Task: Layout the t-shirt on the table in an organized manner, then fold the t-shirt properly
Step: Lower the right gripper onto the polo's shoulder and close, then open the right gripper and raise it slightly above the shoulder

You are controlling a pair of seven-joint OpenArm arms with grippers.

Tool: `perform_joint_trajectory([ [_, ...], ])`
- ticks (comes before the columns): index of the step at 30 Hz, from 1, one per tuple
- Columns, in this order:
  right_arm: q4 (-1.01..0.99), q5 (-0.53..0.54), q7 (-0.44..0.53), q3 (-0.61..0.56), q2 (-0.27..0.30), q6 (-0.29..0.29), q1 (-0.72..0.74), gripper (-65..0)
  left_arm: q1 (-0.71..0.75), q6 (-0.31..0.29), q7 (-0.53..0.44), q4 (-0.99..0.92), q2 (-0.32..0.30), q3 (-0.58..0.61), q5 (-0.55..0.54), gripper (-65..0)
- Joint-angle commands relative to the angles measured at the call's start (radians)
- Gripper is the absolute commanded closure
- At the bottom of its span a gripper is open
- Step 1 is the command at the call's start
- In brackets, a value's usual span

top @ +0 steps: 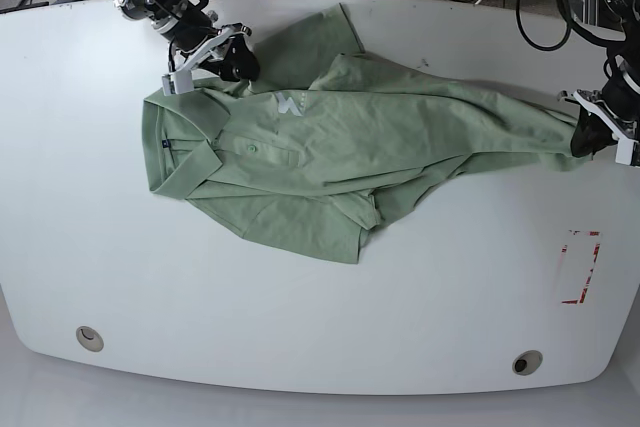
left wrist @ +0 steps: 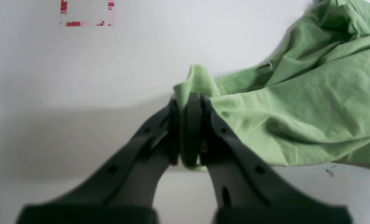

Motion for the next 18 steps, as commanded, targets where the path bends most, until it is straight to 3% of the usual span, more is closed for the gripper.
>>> perform_joint_trajectory([
  [1,0.001,-0.025,-0.016,0.000,0.004,-0.005,0.005,-7.5,-0.003,0.001,-0.024,0.016,-0.020,-0.008,-0.013,0.0],
  [4,-0.001,-0.025,-0.015,0.000,0.006,-0.005,0.008,0.0,-0.003,0.001,-0.024,0.016,-0.020,-0.008,-0.013,0.0],
  [13,0.004,-0.025,-0.016,0.000,0.012,-0.005,0.005,-1.9,-0.003,0.001,-0.024,0.016,-0.020,0.003,-0.013,0.0],
  [16,0.005,-0.022,-0.016,0.000,0.012,-0.005,-0.007,-9.7,-0.003,0.001,-0.024,0.016,-0.021,0.018,-0.013,0.0],
  [18,0.007,-0.015,-0.016,0.000,0.012,-0.005,-0.025,-18.2,-0.003,0.001,-0.024,0.016,-0.021,0.019,-0.013,0.0],
])
